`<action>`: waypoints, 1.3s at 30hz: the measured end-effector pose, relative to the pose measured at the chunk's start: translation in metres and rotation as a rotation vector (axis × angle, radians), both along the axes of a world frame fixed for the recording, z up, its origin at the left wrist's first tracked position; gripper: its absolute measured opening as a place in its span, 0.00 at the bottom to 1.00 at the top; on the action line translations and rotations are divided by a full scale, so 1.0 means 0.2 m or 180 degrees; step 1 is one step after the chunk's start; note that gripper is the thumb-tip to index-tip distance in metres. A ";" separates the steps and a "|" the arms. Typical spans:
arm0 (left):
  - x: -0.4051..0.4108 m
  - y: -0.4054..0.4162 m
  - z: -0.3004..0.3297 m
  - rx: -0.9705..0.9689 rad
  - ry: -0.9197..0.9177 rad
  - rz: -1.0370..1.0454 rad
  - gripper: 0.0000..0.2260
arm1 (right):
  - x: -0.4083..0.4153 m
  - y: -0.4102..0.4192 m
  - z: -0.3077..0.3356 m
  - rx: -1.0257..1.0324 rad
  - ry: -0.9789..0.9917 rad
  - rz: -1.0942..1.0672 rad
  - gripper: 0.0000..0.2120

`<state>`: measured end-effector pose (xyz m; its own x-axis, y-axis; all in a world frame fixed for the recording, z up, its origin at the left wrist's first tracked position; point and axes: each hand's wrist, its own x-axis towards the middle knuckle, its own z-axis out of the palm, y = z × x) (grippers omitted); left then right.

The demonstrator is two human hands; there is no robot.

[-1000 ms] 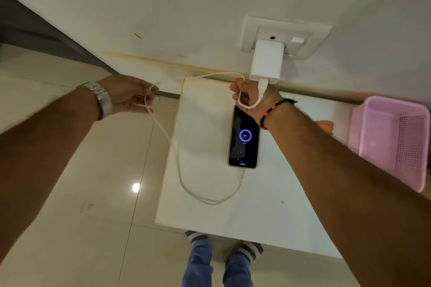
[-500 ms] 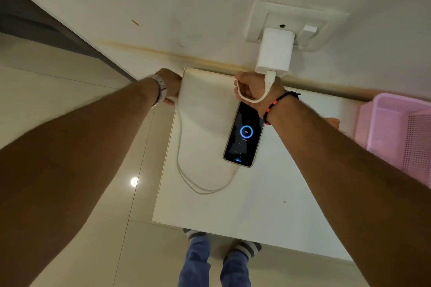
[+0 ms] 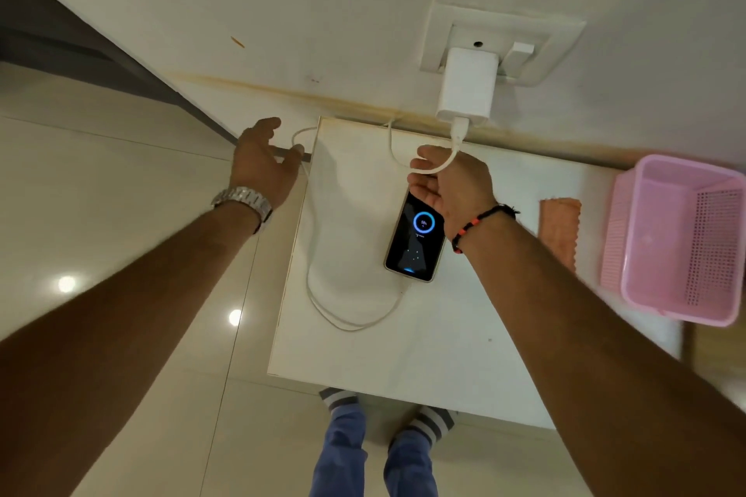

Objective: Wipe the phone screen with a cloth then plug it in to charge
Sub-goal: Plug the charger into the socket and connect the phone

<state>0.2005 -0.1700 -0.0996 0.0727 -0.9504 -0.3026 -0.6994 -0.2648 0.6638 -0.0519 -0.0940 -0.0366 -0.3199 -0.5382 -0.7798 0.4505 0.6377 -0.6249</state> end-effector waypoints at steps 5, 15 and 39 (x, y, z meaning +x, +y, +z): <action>-0.09 0.42 0.23 -0.1226 -0.0496 -0.1576 0.07 | -0.02 0.24 -0.05 0.0037 0.1136 -0.0144 0.05; -0.27 1.13 0.08 -0.0115 -0.0934 -0.2389 0.13 | -0.02 0.47 -0.20 0.0411 0.1616 0.0433 0.16; -0.35 1.15 0.06 -0.0223 -0.0972 -0.2579 0.10 | -0.08 0.47 -0.19 0.0237 0.1478 0.0890 0.18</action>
<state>0.1310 0.0606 -0.0885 -0.5659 -0.7602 -0.3190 -0.8051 0.4263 0.4123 -0.0673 -0.0002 -0.0748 -0.4923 -0.6007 -0.6300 -0.0549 0.7437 -0.6663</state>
